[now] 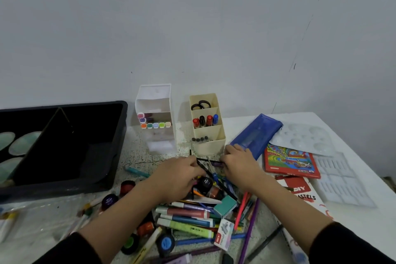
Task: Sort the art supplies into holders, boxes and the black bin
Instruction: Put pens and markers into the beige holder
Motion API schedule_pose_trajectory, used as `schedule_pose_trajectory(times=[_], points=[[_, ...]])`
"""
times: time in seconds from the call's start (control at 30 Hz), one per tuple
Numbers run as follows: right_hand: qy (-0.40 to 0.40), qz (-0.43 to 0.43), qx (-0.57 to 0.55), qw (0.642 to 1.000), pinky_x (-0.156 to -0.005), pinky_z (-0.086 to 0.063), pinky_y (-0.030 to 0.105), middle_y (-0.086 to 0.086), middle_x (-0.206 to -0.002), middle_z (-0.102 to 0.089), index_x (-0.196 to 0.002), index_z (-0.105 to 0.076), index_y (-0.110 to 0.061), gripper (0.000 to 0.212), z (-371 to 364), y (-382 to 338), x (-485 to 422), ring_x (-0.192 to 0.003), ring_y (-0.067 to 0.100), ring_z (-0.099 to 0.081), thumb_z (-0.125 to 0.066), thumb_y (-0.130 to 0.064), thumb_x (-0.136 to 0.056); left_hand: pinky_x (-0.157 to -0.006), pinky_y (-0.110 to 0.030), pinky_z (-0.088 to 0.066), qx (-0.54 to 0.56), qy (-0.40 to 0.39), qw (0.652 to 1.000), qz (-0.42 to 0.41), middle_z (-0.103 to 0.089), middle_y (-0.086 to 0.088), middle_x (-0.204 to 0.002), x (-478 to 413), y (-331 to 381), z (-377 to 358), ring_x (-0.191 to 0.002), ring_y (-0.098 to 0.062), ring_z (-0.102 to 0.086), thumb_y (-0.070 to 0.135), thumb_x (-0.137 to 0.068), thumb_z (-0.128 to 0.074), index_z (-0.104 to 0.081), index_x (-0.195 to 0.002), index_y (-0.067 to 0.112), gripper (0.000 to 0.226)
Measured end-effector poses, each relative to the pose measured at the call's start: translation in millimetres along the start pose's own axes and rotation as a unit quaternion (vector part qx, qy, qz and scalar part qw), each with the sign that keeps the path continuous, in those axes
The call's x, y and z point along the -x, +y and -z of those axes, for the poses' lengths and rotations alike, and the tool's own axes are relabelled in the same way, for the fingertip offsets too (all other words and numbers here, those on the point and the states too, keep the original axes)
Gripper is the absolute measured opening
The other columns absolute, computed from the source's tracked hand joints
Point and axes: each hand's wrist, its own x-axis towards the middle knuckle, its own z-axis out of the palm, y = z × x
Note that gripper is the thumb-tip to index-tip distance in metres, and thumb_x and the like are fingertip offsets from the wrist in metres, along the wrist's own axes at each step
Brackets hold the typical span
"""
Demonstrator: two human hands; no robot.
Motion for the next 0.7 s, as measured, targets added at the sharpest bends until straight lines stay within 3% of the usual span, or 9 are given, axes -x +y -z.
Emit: schedule_pose_trajectory(times=[0.17,0.37,0.5,0.6,0.7], points=[[-0.038,-0.013,0.043,0.998,-0.096,-0.038,0.049,0.007,-0.121,-0.054,-0.113,-0.07,-0.015,0.026,9,-5,-9,-0.116,0.031,-0.046,-0.053,-0.028,-0.097,-0.083,-0.037,-0.048,-0.039,-0.021,0.999,-0.02,-0.055,0.002,-0.115,-5,-2,9,-0.099,-0.021,-0.057,0.017,-0.089,-0.059,-0.07,-0.119,0.024,0.033],[-0.049,-0.054,-0.024,0.997,-0.089,-0.039,0.043,0.006,-0.127,-0.055,-0.122,-0.056,-0.014,0.033,8,-9,-6,-0.117,0.029,-0.046,-0.055,-0.036,-0.097,-0.082,-0.035,-0.048,0.001,-0.089,0.995,-0.045,-0.047,0.005,-0.114,-3,-13,11,-0.1,-0.017,-0.052,0.027,-0.087,-0.069,-0.07,-0.119,0.027,0.032],[-0.075,-0.055,-0.026,0.995,-0.092,-0.039,0.046,0.005,-0.131,-0.052,-0.131,-0.051,-0.017,0.039,7,-8,-9,-0.119,0.029,-0.044,-0.052,-0.039,-0.098,-0.082,-0.036,-0.049,0.036,-0.053,0.996,-0.066,-0.051,0.008,-0.113,-3,-16,12,-0.098,-0.014,-0.055,0.029,-0.093,-0.068,-0.073,-0.111,0.028,0.018],[-0.062,-0.038,-0.038,0.997,-0.088,-0.037,0.045,0.005,-0.124,-0.057,-0.12,-0.059,-0.017,0.03,9,-6,-11,-0.113,0.029,-0.048,-0.046,-0.034,-0.099,-0.082,-0.036,-0.05,0.095,0.002,0.993,-0.071,-0.05,0.012,-0.114,2,-13,14,-0.094,-0.01,-0.056,0.028,-0.096,-0.064,-0.07,-0.107,0.025,0.012],[-0.061,-0.015,-0.036,0.997,-0.083,-0.038,0.044,0.004,-0.11,-0.064,-0.104,-0.063,-0.016,0.021,12,-2,-16,-0.103,0.03,-0.057,-0.046,-0.025,-0.095,-0.081,-0.019,-0.048,0.134,0.068,0.987,-0.054,-0.053,0.02,-0.11,4,-4,23,-0.094,0.001,-0.054,0.028,-0.099,-0.061,-0.067,-0.11,0.028,0.013]])
